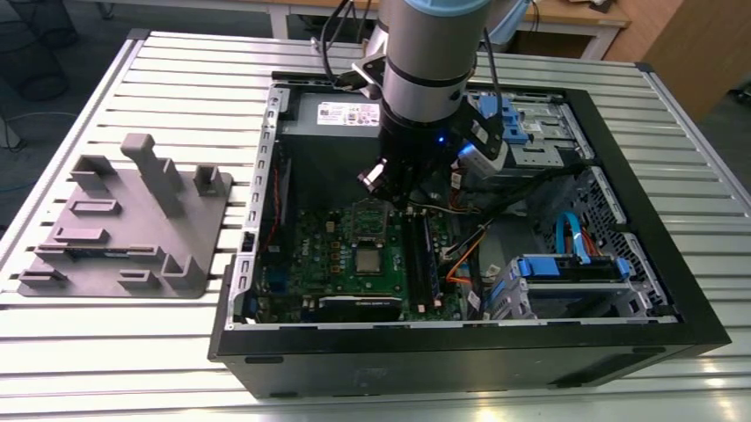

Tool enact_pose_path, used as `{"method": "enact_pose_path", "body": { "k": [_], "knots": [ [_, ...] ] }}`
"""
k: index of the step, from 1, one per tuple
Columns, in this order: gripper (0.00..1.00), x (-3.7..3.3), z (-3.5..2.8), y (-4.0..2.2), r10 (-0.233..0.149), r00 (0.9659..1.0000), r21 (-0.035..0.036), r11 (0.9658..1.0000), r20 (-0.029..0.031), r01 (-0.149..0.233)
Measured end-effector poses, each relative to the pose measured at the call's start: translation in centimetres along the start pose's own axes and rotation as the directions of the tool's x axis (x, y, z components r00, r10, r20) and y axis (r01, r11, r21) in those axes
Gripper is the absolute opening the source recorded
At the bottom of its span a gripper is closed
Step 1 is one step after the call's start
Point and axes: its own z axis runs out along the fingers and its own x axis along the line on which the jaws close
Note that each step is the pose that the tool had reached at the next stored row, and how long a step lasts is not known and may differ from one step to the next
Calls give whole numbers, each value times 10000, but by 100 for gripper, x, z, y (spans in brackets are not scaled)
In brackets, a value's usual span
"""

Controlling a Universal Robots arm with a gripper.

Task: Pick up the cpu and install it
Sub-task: 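Close the cpu cover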

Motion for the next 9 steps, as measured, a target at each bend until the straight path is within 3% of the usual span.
{"method": "enact_pose_path", "body": {
  "k": [9],
  "knots": [
    [11,14,-3,-20,-46,10000,-40,10000,28,46]
  ]
}}
